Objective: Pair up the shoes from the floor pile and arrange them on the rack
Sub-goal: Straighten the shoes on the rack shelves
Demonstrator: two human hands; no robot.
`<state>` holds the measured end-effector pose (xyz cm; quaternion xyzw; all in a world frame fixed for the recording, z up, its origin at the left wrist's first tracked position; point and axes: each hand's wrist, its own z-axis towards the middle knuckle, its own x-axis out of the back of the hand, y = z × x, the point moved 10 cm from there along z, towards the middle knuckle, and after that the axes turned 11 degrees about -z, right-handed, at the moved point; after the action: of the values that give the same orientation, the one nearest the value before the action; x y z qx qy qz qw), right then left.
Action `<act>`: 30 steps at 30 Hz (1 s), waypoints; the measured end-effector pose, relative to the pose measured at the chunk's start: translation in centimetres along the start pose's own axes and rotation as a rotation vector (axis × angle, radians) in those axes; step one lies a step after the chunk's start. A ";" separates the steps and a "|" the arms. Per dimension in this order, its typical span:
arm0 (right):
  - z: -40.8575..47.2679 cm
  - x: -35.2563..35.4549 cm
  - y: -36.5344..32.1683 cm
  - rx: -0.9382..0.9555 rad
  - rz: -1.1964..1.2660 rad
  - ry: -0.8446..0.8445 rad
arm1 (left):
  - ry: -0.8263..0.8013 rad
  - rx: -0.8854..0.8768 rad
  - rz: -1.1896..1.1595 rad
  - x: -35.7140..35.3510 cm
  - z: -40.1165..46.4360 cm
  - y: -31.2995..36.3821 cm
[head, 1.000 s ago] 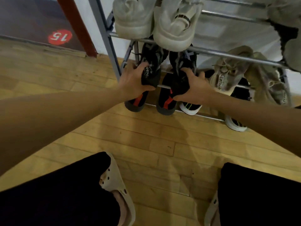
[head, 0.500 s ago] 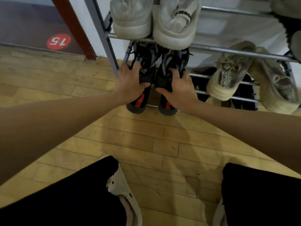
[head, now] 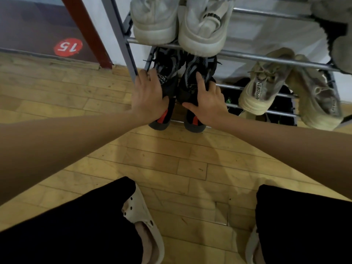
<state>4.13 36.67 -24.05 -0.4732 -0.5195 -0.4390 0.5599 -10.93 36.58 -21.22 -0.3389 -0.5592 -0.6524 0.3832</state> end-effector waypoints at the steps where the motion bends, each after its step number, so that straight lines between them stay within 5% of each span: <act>1: -0.7 0.5 0.2 0.032 -0.021 0.023 | 0.046 -0.048 0.051 0.5 -0.7 0.9; 5: -4.3 2.0 2.5 0.180 -0.093 0.032 | 0.123 -0.264 0.139 1.1 -3.1 5.5; 11: -9.3 3.5 12.6 0.221 -0.265 -0.112 | -0.198 -0.517 0.029 -5.7 -5.5 13.1; 23: -11.8 4.5 29.2 -0.284 -0.134 0.029 | -0.267 -0.236 -0.123 -13.8 -2.4 21.0; 30: -11.2 2.4 29.7 -0.257 -0.095 0.040 | -0.230 -0.193 -0.169 -14.0 -1.3 21.8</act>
<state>35.35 30.52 -23.97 -0.5070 -0.4695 -0.5375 0.4834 14.84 35.23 -23.37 -0.3981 -0.5608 -0.6899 0.2262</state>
